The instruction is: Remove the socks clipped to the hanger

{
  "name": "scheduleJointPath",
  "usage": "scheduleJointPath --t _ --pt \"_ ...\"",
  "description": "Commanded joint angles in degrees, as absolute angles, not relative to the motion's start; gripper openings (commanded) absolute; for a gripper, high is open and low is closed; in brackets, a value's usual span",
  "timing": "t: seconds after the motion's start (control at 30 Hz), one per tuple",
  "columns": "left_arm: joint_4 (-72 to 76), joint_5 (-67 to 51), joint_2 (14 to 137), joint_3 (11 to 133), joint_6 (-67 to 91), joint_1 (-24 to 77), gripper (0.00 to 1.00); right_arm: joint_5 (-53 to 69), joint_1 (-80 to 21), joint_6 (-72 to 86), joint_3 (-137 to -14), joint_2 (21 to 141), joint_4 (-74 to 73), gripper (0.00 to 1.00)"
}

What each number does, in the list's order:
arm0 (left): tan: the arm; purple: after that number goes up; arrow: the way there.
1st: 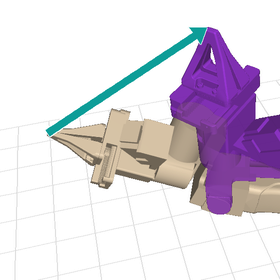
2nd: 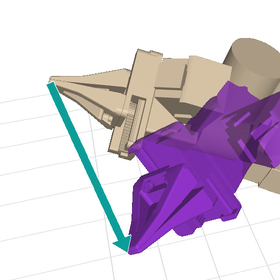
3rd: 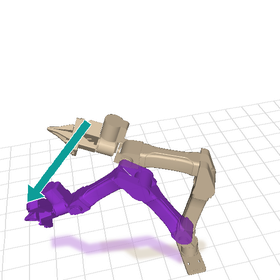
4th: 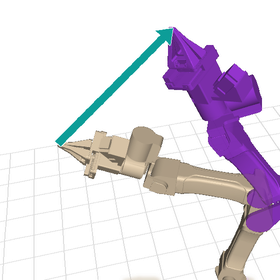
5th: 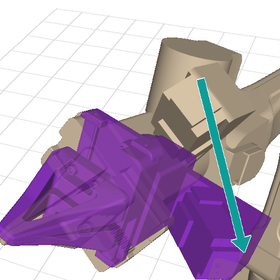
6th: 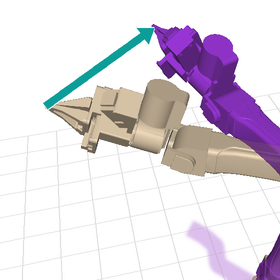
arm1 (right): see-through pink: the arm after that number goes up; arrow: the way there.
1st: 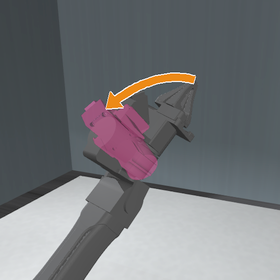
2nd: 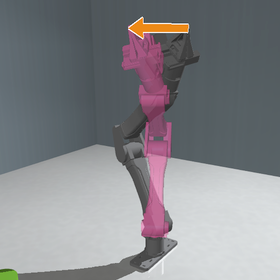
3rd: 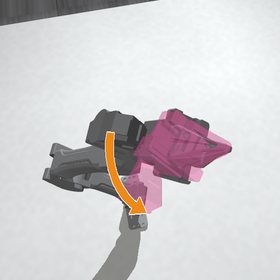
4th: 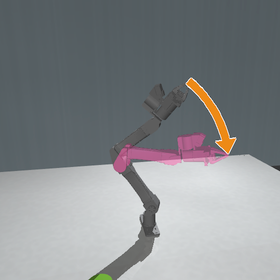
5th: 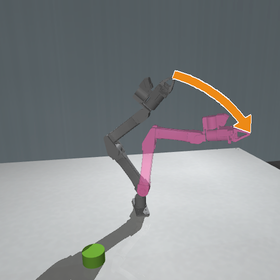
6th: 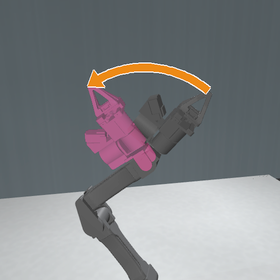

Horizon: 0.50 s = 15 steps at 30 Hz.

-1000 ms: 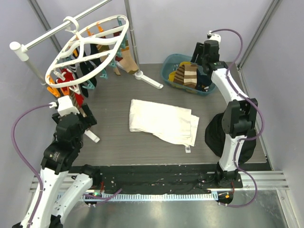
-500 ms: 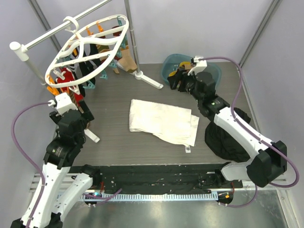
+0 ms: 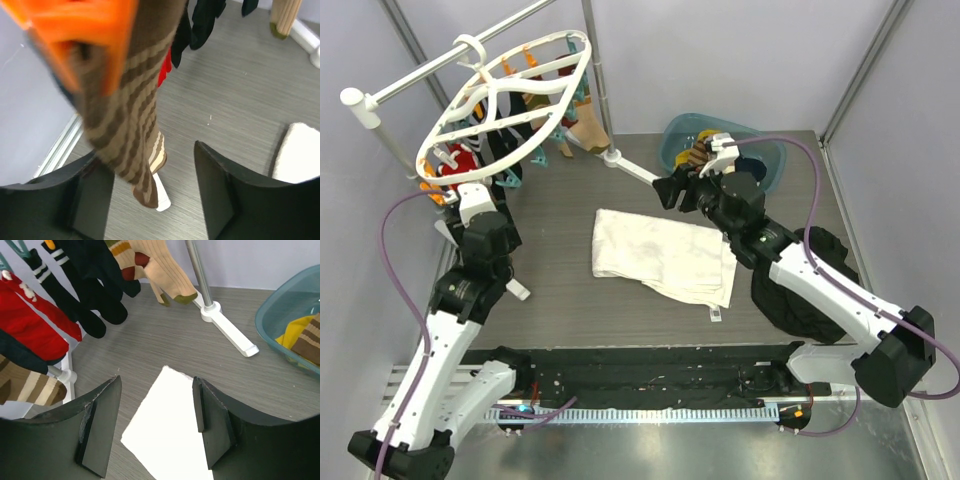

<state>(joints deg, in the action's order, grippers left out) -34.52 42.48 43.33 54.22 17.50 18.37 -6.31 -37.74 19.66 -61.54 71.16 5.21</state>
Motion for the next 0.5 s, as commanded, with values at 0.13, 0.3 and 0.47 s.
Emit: scheduleJointPath --t 0.13,0.3,0.47 --pt "-33.0 35.7 45.1 57.7 18.6 17.0 0.20 -4.8 -41.0 16.7 -59.6 67.0 10.7 0.66" --pt "-33.3 27.2 42.0 58.9 22.7 17.0 0.00 -0.8 -44.2 16.6 -57.1 67.5 16.9 0.65" --pt "-35.3 18.9 39.3 60.3 27.0 16.9 0.00 0.3 -49.7 11.5 -57.0 72.1 24.0 0.67"
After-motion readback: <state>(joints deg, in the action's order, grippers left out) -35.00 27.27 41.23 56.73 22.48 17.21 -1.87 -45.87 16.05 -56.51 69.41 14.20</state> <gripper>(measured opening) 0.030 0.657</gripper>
